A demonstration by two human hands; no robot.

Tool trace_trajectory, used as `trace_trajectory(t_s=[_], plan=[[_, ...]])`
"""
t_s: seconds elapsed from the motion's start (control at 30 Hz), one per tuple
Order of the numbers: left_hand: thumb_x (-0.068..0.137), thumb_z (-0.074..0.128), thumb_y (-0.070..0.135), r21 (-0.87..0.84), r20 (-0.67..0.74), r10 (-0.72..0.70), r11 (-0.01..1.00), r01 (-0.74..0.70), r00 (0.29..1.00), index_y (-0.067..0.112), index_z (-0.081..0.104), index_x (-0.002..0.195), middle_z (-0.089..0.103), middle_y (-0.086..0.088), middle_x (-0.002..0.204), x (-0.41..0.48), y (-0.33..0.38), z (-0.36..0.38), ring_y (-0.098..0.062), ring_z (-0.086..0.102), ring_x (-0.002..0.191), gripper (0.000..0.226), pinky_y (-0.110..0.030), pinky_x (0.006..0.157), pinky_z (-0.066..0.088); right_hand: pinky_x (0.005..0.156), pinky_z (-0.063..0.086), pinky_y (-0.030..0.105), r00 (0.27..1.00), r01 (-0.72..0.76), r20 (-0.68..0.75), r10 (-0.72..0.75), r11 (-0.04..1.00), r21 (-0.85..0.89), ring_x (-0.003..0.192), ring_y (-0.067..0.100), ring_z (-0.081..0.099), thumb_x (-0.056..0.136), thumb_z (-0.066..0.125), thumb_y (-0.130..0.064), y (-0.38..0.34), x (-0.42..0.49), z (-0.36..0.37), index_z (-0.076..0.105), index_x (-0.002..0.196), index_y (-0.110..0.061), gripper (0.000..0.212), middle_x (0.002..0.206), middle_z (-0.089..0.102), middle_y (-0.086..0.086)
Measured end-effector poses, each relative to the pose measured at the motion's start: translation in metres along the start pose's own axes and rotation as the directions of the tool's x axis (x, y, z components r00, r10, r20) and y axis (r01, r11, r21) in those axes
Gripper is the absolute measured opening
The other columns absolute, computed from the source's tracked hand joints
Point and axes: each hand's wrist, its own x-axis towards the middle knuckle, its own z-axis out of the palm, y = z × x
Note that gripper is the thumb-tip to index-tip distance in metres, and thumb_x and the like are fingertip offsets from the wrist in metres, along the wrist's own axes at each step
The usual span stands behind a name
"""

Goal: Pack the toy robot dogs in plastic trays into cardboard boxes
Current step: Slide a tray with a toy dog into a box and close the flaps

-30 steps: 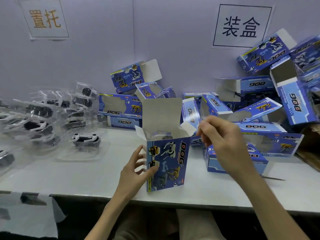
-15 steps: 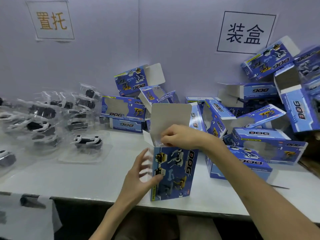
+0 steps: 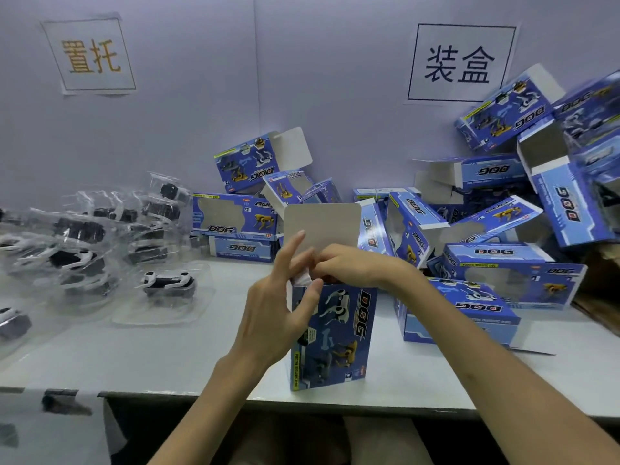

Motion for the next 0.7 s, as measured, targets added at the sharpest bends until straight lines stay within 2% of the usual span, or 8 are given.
trace_trajectory(t_s=[0.1,0.17,0.23,0.33,0.4,0.47,0.6,0.7], plan=[[0.094,0.064,0.031,0.031,-0.024,-0.041,0.999,0.042,0.999,0.020,0.036,0.149,0.056,0.010,0.135,0.002,0.007,0.001,0.001,0.061,0.109,0.063,-0.002,0.086,0.042,0.054,0.038,0.028,0.990,-0.029,-0.119,0.076,0.935,0.354,0.052,0.017,0.040,0.101,0.042,-0.004,0.003,0.001,-0.006,0.050,0.072,-0.004,0.029,0.063,0.041,0.007],[0.093,0.064,0.035,0.204,0.019,-0.022,0.979,0.018,1.000,0.025,0.049,0.141,0.067,0.008,0.118,0.005,0.014,0.003,-0.007,0.066,0.098,0.051,-0.012,0.079,0.048,0.052,0.040,0.026,0.979,0.002,-0.165,0.118,0.806,0.591,0.048,0.015,0.042,0.104,0.039,-0.007,0.006,0.001,-0.010,0.049,0.071,-0.008,0.035,0.059,0.039,0.005],[0.094,0.057,0.047,0.429,0.098,0.001,0.903,-0.043,0.995,0.030,0.054,0.136,0.072,0.004,0.098,0.011,0.023,0.006,-0.016,0.064,0.091,0.045,-0.027,0.073,0.049,0.052,0.042,0.025,0.973,0.033,-0.192,0.132,0.737,0.675,0.050,0.016,0.045,0.105,0.037,-0.010,0.006,-0.002,-0.013,0.051,0.072,-0.009,0.036,0.060,0.041,0.005],[0.094,0.044,0.061,0.597,0.190,-0.007,0.795,-0.110,0.982,0.031,0.042,0.147,0.071,0.006,0.092,0.015,0.032,0.012,-0.019,0.058,0.089,0.061,-0.031,0.068,0.046,0.053,0.043,0.023,0.881,0.136,-0.433,0.190,0.775,0.617,0.054,0.018,0.048,0.101,0.043,-0.006,0.009,-0.009,-0.016,0.055,0.072,-0.009,0.032,0.060,0.047,0.006],[0.094,0.035,0.066,0.649,0.233,-0.001,0.745,-0.155,0.972,0.035,0.039,0.148,0.070,0.008,0.100,0.017,0.032,0.014,-0.018,0.057,0.091,0.062,-0.029,0.068,0.041,0.060,0.045,0.021,0.691,0.196,-0.687,0.224,0.857,0.477,0.060,0.013,0.055,0.097,0.055,-0.011,0.018,-0.022,-0.013,0.059,0.075,-0.014,0.023,0.066,0.056,0.001],[0.093,0.028,0.071,0.683,0.273,0.003,0.703,-0.196,0.962,0.040,0.042,0.142,0.066,0.008,0.104,0.018,0.032,0.015,-0.018,0.056,0.093,0.060,-0.028,0.066,0.034,0.066,0.046,0.019,0.509,0.200,-0.811,0.290,0.876,0.439,0.069,0.003,0.057,0.091,0.067,-0.019,0.031,-0.039,-0.001,0.062,0.084,-0.019,0.009,0.079,0.063,-0.005],[0.088,0.025,0.077,0.706,0.331,-0.024,0.670,-0.230,0.943,0.042,0.041,0.139,0.060,0.006,0.106,0.019,0.035,0.017,-0.020,0.055,0.094,0.063,-0.030,0.066,0.030,0.070,0.045,0.017,0.504,0.108,-0.772,0.388,0.858,0.502,0.074,-0.002,0.058,0.083,0.079,-0.022,0.050,-0.054,0.037,0.064,0.099,-0.015,0.022,0.086,0.064,-0.009],[0.084,0.025,0.078,0.702,0.345,-0.033,0.672,-0.235,0.938,0.043,0.042,0.138,0.061,0.007,0.105,0.020,0.036,0.015,-0.019,0.054,0.094,0.066,-0.030,0.067,0.028,0.063,0.042,0.006,0.402,0.160,-0.873,0.275,0.918,0.362,0.070,-0.006,0.062,0.087,0.074,-0.017,0.045,-0.050,0.055,0.068,0.086,-0.020,0.007,0.074,0.066,-0.015]])
